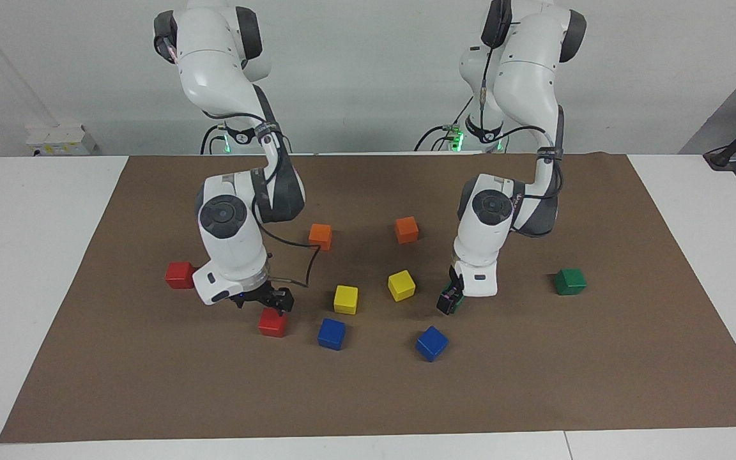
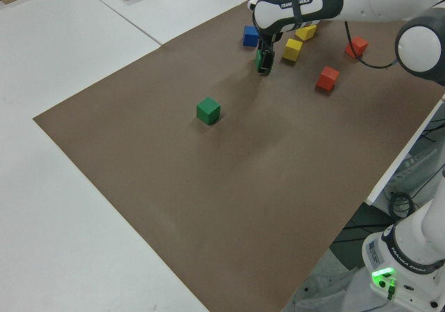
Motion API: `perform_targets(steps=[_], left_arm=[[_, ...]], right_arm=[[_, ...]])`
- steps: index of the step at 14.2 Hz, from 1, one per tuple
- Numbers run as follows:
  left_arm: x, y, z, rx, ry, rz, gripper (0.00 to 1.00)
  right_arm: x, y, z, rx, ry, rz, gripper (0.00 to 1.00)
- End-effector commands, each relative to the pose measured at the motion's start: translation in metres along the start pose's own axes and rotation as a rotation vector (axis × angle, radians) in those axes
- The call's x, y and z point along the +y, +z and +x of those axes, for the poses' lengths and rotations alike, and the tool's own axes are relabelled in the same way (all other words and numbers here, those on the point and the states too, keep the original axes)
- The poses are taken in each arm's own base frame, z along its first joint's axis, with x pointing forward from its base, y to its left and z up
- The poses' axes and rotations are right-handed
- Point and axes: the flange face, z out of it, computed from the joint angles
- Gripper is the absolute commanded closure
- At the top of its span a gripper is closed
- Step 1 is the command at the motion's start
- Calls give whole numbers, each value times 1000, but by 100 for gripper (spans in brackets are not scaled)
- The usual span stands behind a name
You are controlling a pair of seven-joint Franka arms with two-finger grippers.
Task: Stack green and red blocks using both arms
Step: 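Grasp the other green with the left gripper while the right gripper reaches red, then stack green on green with the left gripper while the right gripper carries red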
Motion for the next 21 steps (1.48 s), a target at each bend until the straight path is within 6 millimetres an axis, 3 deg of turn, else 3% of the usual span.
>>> perform_targets(steps=[1,2,3,5,6,8,9,10,11,13,15,17,18,19,21], left_arm=[[-2,-18,4,24,-21,39,100],[-6,-28,12,16,-2,72,100],[-25,-58,28,12,81,95,100],[-106,-104,72,-53,333,144,100],[-138,-118,95,-89,457,122,100],[-181,-123,135,-133,623,112,100],[-198,-121,151,-135,677,104,100],[-208,-122,163,-121,732,91,100],[-214,-119,172,-100,780,78,100],[-215,-113,183,-58,822,60,100],[-212,-93,185,-62,829,56,100],[-211,-83,187,-54,879,49,100],[-211,-74,188,-59,876,48,100],[-209,-71,188,-60,872,43,100],[-210,-69,188,-66,792,19,100]], right_arm=[[-6,3,12,29,21,26,0],[-8,9,14,42,22,34,0],[-10,17,15,48,20,36,0],[-19,26,14,56,16,60,0],[-18,29,15,60,21,62,0],[-20,37,13,73,19,70,0],[-17,42,12,69,21,65,26],[-15,43,12,65,22,66,67],[-17,47,9,54,24,63,100],[-17,50,6,38,35,71,100],[-12,45,7,30,25,63,100],[2,16,4,24,-45,51,100],[34,-15,4,21,-79,50,100],[68,-33,-3,15,-136,52,100],[135,-48,-18,2,-165,57,100]])
